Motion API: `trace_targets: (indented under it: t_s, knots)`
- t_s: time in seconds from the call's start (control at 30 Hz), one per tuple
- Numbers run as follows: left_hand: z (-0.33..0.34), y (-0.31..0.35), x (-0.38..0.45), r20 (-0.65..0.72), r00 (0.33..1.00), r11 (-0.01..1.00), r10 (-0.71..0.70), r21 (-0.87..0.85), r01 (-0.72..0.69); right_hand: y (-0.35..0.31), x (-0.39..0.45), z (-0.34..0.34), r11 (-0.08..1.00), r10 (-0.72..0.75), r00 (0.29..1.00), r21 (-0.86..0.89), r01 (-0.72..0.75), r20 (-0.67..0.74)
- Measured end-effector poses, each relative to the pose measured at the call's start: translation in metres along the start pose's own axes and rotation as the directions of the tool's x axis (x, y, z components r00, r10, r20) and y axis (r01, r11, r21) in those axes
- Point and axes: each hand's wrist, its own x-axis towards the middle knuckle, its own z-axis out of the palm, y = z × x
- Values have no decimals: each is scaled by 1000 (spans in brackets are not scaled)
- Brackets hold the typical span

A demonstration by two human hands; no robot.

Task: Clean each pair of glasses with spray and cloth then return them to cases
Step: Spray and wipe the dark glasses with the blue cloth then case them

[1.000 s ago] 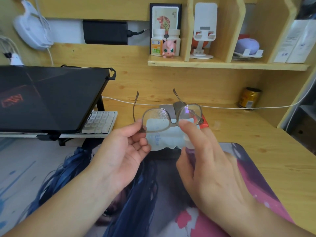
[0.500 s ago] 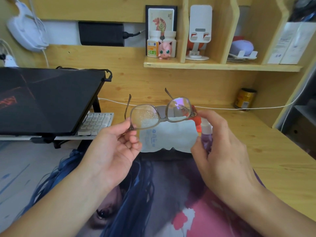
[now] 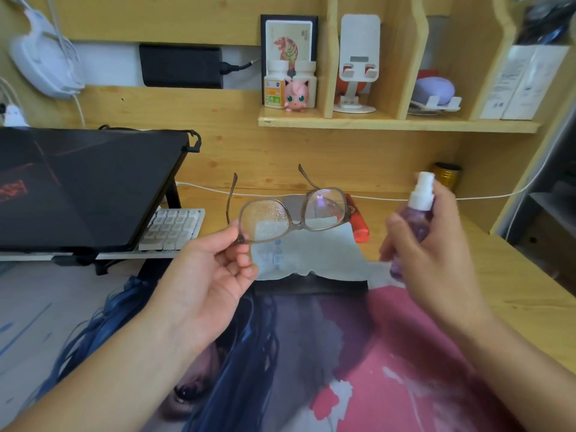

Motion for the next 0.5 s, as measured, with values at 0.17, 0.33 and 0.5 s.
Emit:
trace_targets:
  t_s: [0.17,0.33,0.5]
  knots:
    - [-2,-8,3,52,994,989,92,112,-97,45,41,-42,970,235,959,100,-221,-156]
    - [0,-15,1,159,972,961,170,193,-200,77,48,-67,926,376,910,26,-377,-177]
    - [-2,-20,2,201,965,948,169,234,-215,83,45,-66,901,425,895,-35,-433,-134]
